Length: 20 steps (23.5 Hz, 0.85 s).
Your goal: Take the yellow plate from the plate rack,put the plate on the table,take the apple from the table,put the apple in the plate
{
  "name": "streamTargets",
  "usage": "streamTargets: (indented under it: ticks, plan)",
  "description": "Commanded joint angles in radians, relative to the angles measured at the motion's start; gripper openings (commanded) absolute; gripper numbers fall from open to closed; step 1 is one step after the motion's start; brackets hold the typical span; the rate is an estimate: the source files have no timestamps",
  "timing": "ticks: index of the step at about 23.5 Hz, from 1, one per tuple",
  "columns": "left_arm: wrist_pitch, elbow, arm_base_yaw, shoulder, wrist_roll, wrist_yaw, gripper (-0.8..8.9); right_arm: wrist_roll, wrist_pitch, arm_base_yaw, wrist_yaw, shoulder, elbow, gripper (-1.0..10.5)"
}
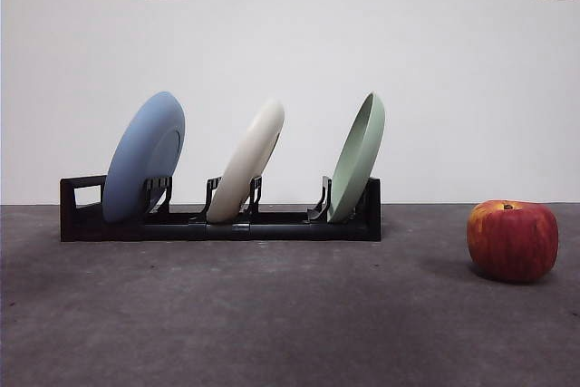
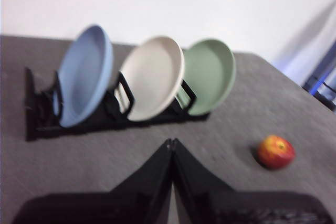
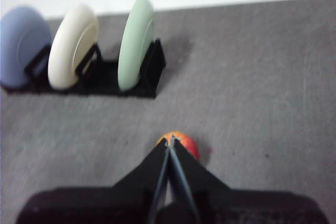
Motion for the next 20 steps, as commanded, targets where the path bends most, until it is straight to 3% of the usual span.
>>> streamTargets:
  ticks: [1,10,14,15,18,20]
  plan:
    - [-0.068,0.064,-0.002,0.043,0.061,0.023,-0.07,-0.064,-0.063,0.0,-0.023,0.043,0.062,-0.1]
    - [-0.166,0.183,-0.045,0.136,0.107,0.024,-0.05,-0.117,-0.171,0.0,-0.066,0.139,0.155,0.0]
    - [-0.163,0.185,-0.054,0.156,0.129,0.113,0.11,-0.118,-0.186,0.0,-0.104,0.15,0.155,0.5]
    - [-0.163,0.185,-0.054,0.16,0.128,0.124,0.75,-0.117,-0.185,0.0,-0.119,0.15,0.155,1.5]
    - [-0.163,0.185,-0.054,0.176,0.128,0.128,5.28,-0.117,-0.185,0.0,-0.13,0.15,0.155,5.5]
    - [-0.163,0.185,-0.054,0.182,0.129,0.128,5.77,-0.117,-0.185,0.0,-0.13,0.15,0.155,6.1]
